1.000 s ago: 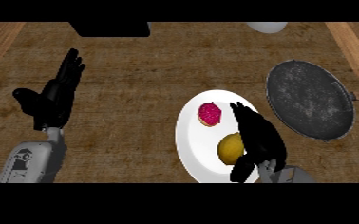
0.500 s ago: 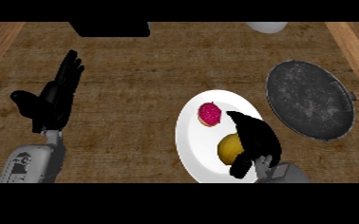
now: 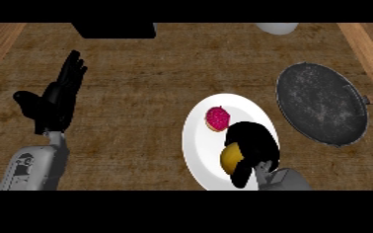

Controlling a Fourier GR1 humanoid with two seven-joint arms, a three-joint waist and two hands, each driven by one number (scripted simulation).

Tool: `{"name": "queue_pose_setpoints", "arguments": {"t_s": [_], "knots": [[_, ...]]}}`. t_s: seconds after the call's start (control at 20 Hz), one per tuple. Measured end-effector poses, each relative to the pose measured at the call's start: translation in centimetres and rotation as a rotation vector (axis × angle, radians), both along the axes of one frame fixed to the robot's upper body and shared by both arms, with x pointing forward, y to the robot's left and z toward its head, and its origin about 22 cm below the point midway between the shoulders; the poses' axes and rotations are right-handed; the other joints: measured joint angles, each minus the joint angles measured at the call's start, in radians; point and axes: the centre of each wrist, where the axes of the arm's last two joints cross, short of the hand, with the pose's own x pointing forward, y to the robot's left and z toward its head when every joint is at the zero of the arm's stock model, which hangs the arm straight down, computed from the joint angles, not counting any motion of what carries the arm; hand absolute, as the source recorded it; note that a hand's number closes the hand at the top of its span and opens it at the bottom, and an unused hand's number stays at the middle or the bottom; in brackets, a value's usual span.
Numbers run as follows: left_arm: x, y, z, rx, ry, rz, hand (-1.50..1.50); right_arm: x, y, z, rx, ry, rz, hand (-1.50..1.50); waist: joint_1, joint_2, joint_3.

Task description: Pick the lemon from the plate and place it in the pan

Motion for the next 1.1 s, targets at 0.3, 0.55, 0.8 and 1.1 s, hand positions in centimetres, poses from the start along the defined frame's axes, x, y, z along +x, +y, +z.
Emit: {"name": "queue_pose_setpoints", "arguments": {"t_s": [0.3, 0.55, 0.8, 1.1], "knots": [[-0.9, 0.0, 0.4, -0.006, 0.003, 0.006, 0.0, -3.6, 0.1, -0.1, -0.003, -0.06, 0.093, 1.5, -0.005, -0.002, 0.0], [-1.0, 0.2, 0.5, 0.0, 0.007, 0.023, 0.0, -10.3, 0.9, 0.7, 0.019, -0.117, 0.368, 1.5, -0.022, -0.01, 0.001], [-1.1, 0.8, 0.5, -0.001, 0.014, 0.032, 0.0, -14.1, -0.2, 4.5, 0.074, -0.381, 0.438, 1.5, -0.032, -0.013, 0.001], [-0.9, 1.0, 0.7, -0.002, 0.009, 0.027, 0.0, -16.3, -2.5, 7.9, 0.177, -0.581, 0.368, 1.5, -0.029, -0.008, 0.001]]}}
